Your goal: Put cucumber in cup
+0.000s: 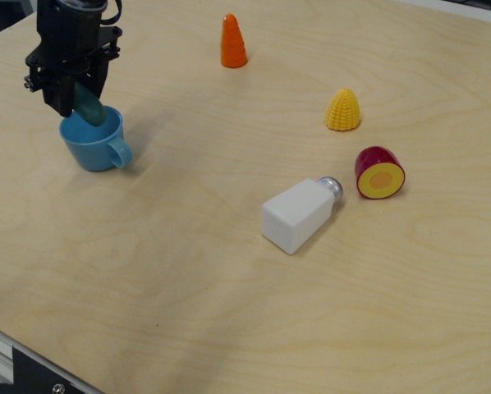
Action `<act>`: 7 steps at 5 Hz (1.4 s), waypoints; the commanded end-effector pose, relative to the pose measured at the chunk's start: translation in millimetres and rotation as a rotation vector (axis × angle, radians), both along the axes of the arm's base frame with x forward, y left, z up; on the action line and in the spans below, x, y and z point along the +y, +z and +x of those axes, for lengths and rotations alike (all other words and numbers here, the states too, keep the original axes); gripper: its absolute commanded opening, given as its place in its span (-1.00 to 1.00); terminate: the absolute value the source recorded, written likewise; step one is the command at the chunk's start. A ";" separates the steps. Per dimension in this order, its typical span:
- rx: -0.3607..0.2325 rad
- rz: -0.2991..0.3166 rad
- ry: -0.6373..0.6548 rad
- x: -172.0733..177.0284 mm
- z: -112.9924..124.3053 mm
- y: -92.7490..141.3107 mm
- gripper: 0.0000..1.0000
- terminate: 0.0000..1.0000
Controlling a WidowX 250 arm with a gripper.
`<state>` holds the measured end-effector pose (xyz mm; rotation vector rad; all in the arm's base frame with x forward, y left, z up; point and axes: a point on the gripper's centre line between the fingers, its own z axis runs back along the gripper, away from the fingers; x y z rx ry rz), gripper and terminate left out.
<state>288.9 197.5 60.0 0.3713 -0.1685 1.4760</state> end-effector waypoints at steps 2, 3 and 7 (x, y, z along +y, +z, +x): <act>-0.092 0.014 0.062 3.9 4.0 32.8 1.00 -1.00; -0.082 0.016 0.092 4.7 -3.0 47.2 1.00 -1.00; -0.114 0.004 0.098 3.2 -3.8 68.6 1.00 1.00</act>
